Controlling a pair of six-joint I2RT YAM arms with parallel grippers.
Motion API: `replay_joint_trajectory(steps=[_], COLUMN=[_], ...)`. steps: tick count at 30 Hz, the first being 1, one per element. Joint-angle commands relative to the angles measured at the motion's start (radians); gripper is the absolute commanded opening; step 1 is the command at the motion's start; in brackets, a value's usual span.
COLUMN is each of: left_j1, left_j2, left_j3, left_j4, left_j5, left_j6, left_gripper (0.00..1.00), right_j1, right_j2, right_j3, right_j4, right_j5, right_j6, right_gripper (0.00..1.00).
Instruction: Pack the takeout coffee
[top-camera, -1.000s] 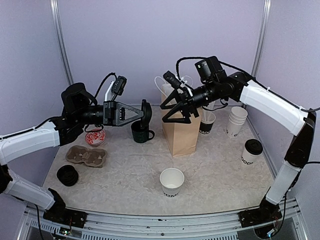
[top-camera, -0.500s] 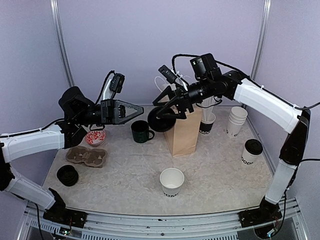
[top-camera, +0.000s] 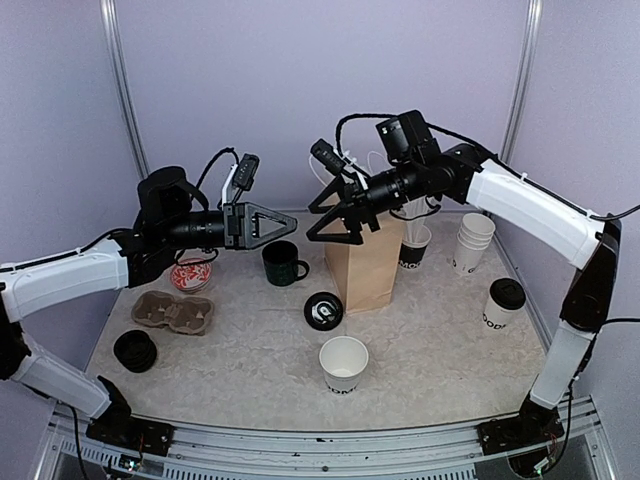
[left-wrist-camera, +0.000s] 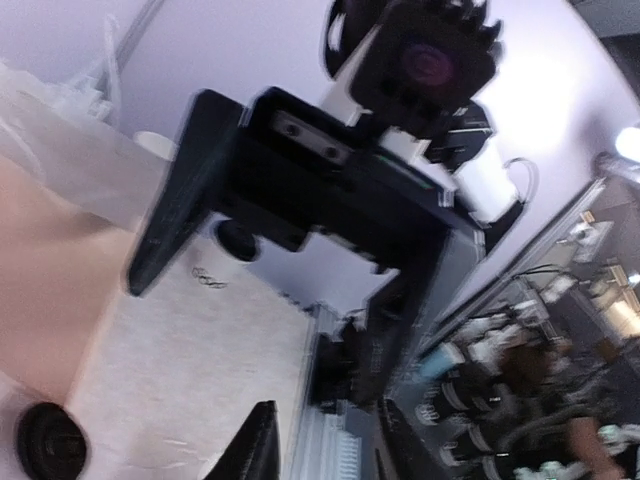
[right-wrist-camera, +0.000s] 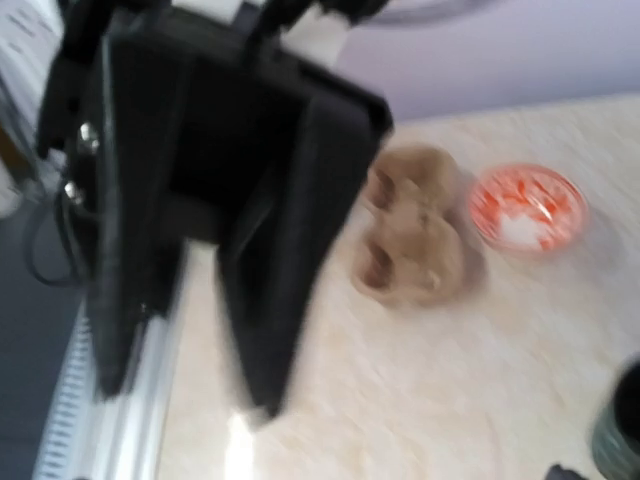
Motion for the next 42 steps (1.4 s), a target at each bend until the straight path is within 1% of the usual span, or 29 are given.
replay_joint_trajectory(steps=[1,4,7,9,12,13,16,18,20,23,26,29,30,31,32,37,42], left_j1=[-0.002,-0.013,-0.023,-0.036,-0.064,-0.071,-0.091,-0.099,-0.106,-0.121,-0.136,-0.146,-0.148,-0.150,-0.152,-0.159,-0.168], left_j2=[-0.029,-0.010,0.044,0.112,0.231,0.273,0.404,0.488,0.553,0.659,0.755,0.821,0.841,0.850,0.864,0.901,0.930], left_j3=[0.117,0.151,0.179,0.223,0.267,0.286,0.364,0.427,0.486,0.599,0.697,0.767,0.781,0.794,0.805,0.837,0.863], left_j4=[-0.542,-0.684,-0.760,-0.810,-0.855,-0.866,-0.904,-0.936,-0.969,-1.040,-1.121,-1.174,-1.185,-1.190,-1.197,-1.222,-1.245], left_j5=[-0.317,-0.502,-0.642,-0.708,-0.780,-0.790,-0.772,-0.759,-0.751,-0.733,-0.767,-0.785,-0.786,-0.788,-0.793,-0.807,-0.790], left_j6=[0.334,0.406,0.443,0.476,0.537,0.557,0.594,0.600,0.599,0.601,0.603,0.597,0.596,0.597,0.598,0.606,0.618], left_gripper=[0.40,0.46,0.54,0.58,0.61,0.62,0.73,0.76,0.81,0.81,0.81,0.81,0.83,0.95,0.98,0.98,0.93], right_j1=[-0.019,-0.038,-0.075,-0.123,-0.168,-0.178,-0.213,-0.236,-0.254,-0.263,-0.267,-0.268,-0.269,-0.269,-0.268,-0.268,-0.269], right_j2=[-0.104,-0.157,-0.210,-0.236,-0.279,-0.295,-0.351,-0.376,-0.402,-0.421,-0.426,-0.425,-0.425,-0.425,-0.425,-0.427,-0.431], right_j3=[-0.036,-0.055,-0.087,-0.112,-0.144,-0.156,-0.210,-0.236,-0.269,-0.300,-0.311,-0.311,-0.310,-0.311,-0.312,-0.318,-0.322], right_j4=[-0.029,-0.046,-0.060,-0.073,-0.115,-0.127,-0.127,-0.130,-0.128,-0.130,-0.132,-0.137,-0.139,-0.140,-0.141,-0.146,-0.147], right_j5=[0.137,0.201,0.226,0.222,0.241,0.256,0.285,0.289,0.284,0.286,0.284,0.275,0.272,0.269,0.266,0.257,0.256], right_j6=[-0.093,-0.135,-0.170,-0.187,-0.250,-0.267,-0.294,-0.301,-0.310,-0.321,-0.329,-0.333,-0.336,-0.337,-0.338,-0.344,-0.344], right_gripper=[0.97,0.99,0.99,0.99,0.99,0.99,0.97,0.97,0.97,0.96,0.96,0.96,0.96,0.96,0.96,0.96,0.96])
